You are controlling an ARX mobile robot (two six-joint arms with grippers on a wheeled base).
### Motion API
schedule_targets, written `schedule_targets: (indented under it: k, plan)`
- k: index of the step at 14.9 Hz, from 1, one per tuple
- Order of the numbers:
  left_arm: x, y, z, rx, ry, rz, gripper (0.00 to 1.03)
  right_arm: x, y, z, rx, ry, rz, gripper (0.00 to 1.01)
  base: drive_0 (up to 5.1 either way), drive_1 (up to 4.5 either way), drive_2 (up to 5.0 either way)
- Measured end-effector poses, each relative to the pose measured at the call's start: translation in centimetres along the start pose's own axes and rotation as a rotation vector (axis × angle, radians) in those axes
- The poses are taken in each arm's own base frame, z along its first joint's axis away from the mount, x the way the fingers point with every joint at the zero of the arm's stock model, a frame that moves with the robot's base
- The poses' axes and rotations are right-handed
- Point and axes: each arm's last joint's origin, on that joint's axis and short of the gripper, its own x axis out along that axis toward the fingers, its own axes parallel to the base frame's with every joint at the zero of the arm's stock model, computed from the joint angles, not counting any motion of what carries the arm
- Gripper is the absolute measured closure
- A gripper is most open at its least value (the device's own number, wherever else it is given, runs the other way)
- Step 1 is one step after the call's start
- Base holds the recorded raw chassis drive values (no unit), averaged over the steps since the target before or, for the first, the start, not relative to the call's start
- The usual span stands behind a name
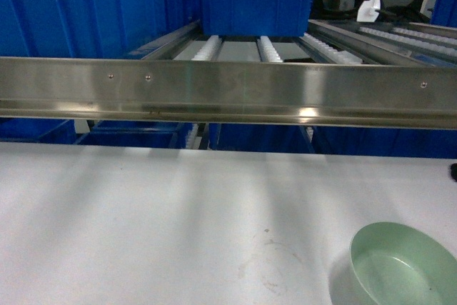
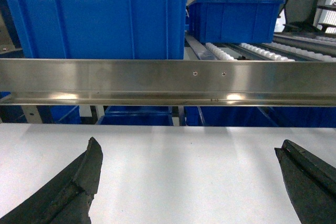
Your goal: Place green bowl on second shelf with right arm
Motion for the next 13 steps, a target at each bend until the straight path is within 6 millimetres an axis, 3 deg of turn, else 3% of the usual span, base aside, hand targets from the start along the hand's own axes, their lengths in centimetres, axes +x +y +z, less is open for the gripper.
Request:
schedule_targets:
  k: [5,13]
  plan:
    - [0.0,0.0,0.0,0.0,0.0,0.0,0.05,4.5,-1.3,0.3,0.034,0.196,-0.077,0.03,0.0,0.0,0.0]
    - [0.0,0.0,0.0,0.0,0.0,0.0,0.05,7.1,-2.0,1.0,0.007,0.234,-0.118,0.03,0.0,0.0,0.0]
